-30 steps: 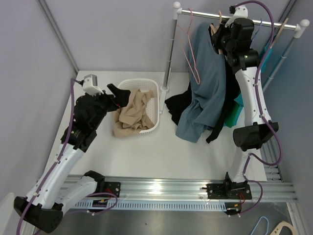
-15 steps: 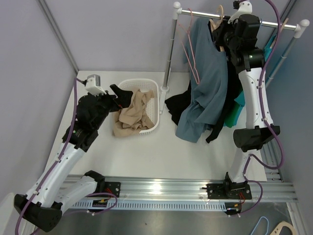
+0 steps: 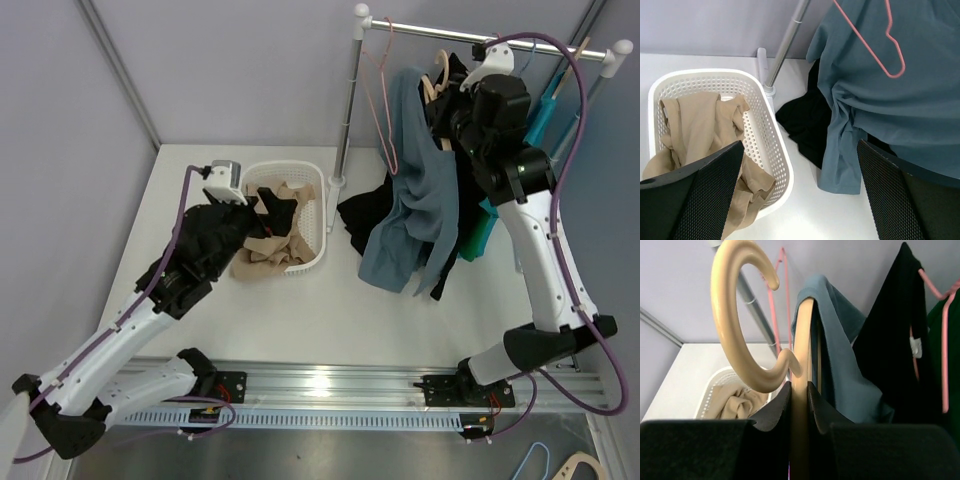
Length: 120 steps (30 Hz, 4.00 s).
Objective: Remove the t-shirt from the hanger
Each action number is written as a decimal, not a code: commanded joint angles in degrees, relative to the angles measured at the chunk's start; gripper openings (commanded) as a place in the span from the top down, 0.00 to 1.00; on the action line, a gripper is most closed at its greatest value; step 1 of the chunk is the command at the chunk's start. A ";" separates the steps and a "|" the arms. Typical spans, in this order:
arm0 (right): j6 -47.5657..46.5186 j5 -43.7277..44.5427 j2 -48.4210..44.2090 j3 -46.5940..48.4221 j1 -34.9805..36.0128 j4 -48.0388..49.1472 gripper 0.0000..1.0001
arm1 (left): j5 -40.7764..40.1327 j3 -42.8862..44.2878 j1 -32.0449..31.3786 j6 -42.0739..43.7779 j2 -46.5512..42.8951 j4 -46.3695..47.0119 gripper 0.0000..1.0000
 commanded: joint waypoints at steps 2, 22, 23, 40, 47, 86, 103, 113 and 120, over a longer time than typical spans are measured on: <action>2.57 17.02 -6.16 -2.83 7.98 3.37 1.00 | -3.18 1.64 -5.74 6.88 -0.92 2.77 0.01; 30.97 46.94 -10.65 -12.51 20.23 -7.45 1.00 | 1.84 -19.53 -37.40 24.04 -6.73 26.06 0.00; 30.45 46.85 -10.56 -12.33 20.58 -7.10 1.00 | 2.10 -20.24 -37.48 23.96 -5.85 28.33 0.01; 27.46 43.95 -10.30 -9.70 25.33 -4.37 1.00 | 11.05 -12.87 -31.87 19.48 14.18 34.86 0.04; 26.57 43.86 -10.30 -9.87 25.50 -4.37 1.00 | 18.27 -4.34 -30.63 18.77 20.07 30.57 0.52; 22.71 27.26 -6.95 -5.83 16.80 -7.00 1.00 | 26.27 -10.77 -34.27 5.41 24.37 29.96 0.99; 18.58 15.65 -21.81 -12.26 19.61 -24.56 1.00 | 17.21 17.45 -22.55 3.83 35.46 9.91 0.99; 16.13 4.57 -27.60 -18.39 20.32 -26.18 1.00 | 10.27 19.84 -20.35 0.23 36.34 3.49 0.99; 7.60 16.41 -31.13 -21.39 20.32 -8.26 1.00 | 18.70 32.20 -20.08 -0.31 34.33 -11.51 0.99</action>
